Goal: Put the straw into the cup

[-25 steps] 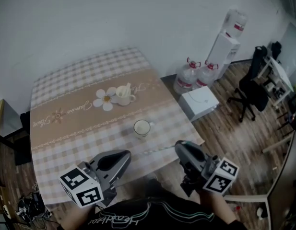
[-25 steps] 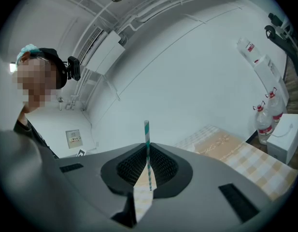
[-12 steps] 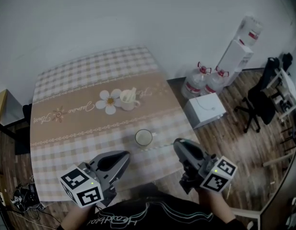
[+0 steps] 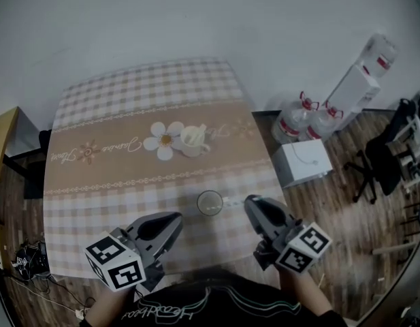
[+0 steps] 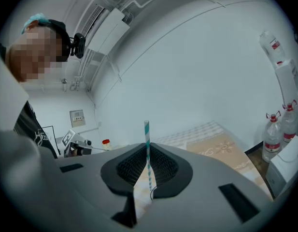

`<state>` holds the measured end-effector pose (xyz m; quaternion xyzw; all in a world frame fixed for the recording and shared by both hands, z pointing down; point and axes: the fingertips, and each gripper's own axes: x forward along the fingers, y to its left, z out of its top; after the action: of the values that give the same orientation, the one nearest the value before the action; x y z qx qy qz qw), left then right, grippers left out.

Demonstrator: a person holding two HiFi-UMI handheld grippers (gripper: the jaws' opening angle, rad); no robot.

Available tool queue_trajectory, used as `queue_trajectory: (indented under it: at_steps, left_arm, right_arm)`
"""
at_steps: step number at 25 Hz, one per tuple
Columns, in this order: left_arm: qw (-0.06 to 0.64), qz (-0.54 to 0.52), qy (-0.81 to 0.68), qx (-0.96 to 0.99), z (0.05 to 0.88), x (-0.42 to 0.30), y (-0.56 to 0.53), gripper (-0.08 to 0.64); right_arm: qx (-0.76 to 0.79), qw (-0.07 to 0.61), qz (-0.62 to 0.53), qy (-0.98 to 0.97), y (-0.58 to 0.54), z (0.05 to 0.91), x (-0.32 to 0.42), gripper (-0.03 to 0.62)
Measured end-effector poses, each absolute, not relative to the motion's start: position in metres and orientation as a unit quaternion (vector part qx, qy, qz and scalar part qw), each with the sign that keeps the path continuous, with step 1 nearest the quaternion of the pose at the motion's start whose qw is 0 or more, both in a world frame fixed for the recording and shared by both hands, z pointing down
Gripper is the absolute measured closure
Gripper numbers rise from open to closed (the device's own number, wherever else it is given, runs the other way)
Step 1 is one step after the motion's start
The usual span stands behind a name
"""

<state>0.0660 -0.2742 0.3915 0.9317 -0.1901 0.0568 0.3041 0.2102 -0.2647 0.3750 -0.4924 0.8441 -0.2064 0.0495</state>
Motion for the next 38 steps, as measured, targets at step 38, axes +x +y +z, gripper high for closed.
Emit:
queue_trajectory:
  at_steps: [38]
  left_arm:
    - [0.372,0.045,-0.347,0.86,0.452,0.048,-0.308,0.563]
  right_arm:
    - [-0.355,-0.045,-0.254,0.899,-0.326,0.499,0.196,0.56]
